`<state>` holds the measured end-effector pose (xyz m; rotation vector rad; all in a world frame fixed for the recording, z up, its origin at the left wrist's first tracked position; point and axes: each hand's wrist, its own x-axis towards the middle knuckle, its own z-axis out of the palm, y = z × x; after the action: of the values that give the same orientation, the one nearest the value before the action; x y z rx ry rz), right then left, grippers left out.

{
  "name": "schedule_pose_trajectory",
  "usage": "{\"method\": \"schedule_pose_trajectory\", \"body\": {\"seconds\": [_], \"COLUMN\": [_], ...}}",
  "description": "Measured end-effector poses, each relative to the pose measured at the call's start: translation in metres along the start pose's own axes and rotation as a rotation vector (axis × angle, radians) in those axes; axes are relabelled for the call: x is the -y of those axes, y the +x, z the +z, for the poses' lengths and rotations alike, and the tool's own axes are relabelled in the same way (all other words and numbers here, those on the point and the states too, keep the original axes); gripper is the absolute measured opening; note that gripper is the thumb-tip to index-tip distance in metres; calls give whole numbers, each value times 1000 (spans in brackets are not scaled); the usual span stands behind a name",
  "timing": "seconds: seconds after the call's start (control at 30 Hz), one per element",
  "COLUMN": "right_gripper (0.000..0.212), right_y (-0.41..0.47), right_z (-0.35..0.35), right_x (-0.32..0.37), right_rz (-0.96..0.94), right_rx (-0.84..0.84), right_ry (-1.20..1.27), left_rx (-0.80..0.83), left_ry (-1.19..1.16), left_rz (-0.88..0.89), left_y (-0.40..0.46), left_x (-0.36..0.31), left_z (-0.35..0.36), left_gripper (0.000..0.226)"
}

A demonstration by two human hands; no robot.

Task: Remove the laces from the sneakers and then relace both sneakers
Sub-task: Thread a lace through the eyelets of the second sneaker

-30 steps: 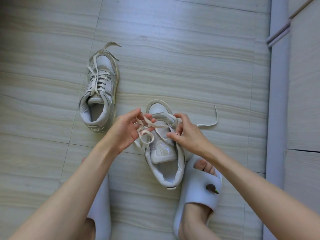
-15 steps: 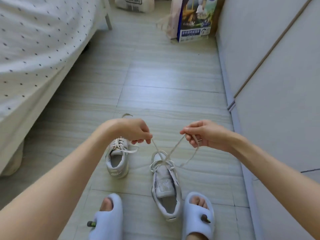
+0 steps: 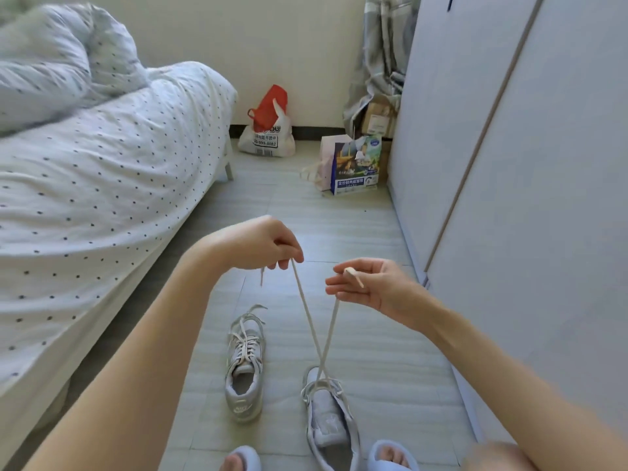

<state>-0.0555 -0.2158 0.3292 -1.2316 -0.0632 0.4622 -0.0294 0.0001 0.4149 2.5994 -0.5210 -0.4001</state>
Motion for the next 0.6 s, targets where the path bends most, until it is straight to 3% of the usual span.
{"method": "schedule_pose_trajectory", "body": {"seconds": [0.1,0.2,0.3,0.37,0.5,0.6], "right_gripper": [18,18,20,24,22,14], "right_y": [-4,-5,-6,-7,-9,-9], "right_z": [10,17,22,27,35,35], "right_x": [2,-1,-4,-6,-11,-14], "right_rz": [-118,-213,-294,-320,-377,-422], "right_rx": [-109,-224,-306,-276,-215,-237], "right_ry": [-136,-329,-533,-560,-625,-625], "left_rx": [-132,-142,-172,-171,-158,-139], "left_ry": [-80,-108,-111,-71,69,82], "left_rz": [52,84,103,77,47,49], "left_y": [-10,-21,-22,-18,-9,-3], "left_x": [-8,-10,-10,-11,-10,-10], "left_z": [-17,-27,-26,-19,-6,2], "left_gripper": [28,35,21,8,18,13]}}
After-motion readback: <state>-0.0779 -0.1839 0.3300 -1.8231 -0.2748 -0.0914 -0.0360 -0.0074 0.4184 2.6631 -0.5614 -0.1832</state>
